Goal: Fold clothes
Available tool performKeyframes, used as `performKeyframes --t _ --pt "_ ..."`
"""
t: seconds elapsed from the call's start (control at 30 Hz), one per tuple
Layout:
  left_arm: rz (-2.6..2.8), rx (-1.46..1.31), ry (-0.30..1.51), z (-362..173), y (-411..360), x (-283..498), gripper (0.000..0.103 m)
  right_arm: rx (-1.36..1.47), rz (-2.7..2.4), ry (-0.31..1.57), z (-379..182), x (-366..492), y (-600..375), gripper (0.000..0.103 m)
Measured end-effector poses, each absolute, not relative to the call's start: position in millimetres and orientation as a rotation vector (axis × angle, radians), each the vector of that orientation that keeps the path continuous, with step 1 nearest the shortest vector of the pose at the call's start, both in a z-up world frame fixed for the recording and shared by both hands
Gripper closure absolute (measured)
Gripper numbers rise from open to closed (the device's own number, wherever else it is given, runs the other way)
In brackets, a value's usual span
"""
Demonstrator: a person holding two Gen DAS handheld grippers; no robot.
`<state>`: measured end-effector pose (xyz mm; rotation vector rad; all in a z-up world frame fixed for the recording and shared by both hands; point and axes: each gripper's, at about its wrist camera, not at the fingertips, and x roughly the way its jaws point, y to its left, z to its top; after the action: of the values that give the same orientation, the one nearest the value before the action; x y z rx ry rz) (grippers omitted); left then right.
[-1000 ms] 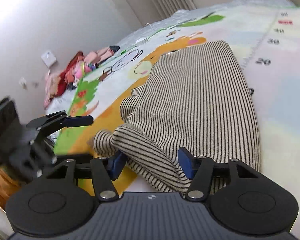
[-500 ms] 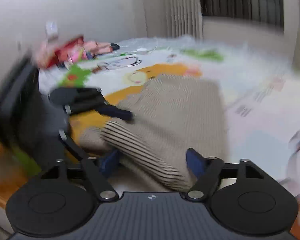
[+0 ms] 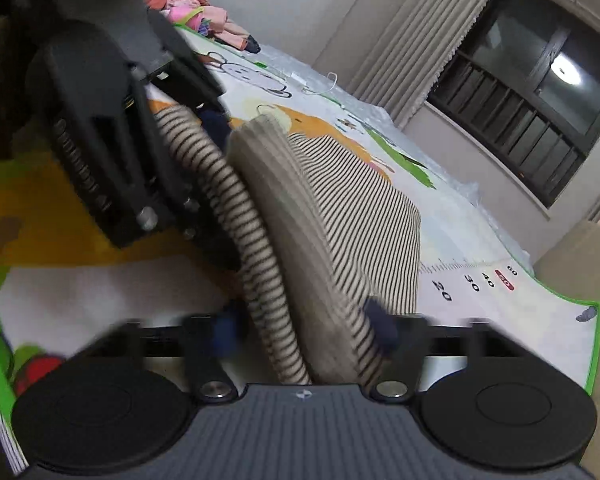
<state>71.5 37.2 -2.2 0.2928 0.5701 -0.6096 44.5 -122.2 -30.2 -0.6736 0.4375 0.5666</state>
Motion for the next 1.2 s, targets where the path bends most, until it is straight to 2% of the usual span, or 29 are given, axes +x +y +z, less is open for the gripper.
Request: performKeyframes --t 0.07,0.17,0.27,0.37,0.4,0.5,0.6,0.73,0.9,0.97,1.2 --pt "-0.605 0.267 0.582 -1 40 73 0.024 -0.625 0.584 0.469 -21 50 -125 0.068" --pt "-0.631 0.215 0.576 11 53 65 0.023 -0.579 0.616 0.504 -7 48 -132 0.073" --pt "-0.654 0.078 0.546 32 81 61 0.008 -0.574 0.656 0.536 6 34 -139 0.075" --pt "-0.621 -0.045 0.513 46 103 70 0.006 -0.611 0.707 0.558 24 14 -142 0.076" --pt "-0.602 -0.069 0.505 48 106 75 0.008 -0.628 0.724 0.562 31 6 -144 0.076" --pt "-0.499 -0.125 0.524 45 112 103 0.025 -0.659 0.748 0.568 57 -14 -148 0.076" --pt "-0.482 -0.216 0.583 34 118 127 0.028 -0.638 0.756 0.549 91 -13 -149 0.076" --pt "-0.553 -0.054 0.697 8 92 133 0.029 -0.589 0.812 0.550 124 42 -139 0.074" --pt "-0.564 -0.039 0.757 -12 95 133 0.030 -0.526 0.805 0.638 83 140 -114 0.069" --pt "-0.546 -0.059 0.755 -13 106 132 0.030 -0.501 0.764 0.660 58 170 -107 0.063" --pt "-0.491 -0.149 0.684 9 149 118 0.021 -0.301 0.683 0.705 15 222 -127 0.057"
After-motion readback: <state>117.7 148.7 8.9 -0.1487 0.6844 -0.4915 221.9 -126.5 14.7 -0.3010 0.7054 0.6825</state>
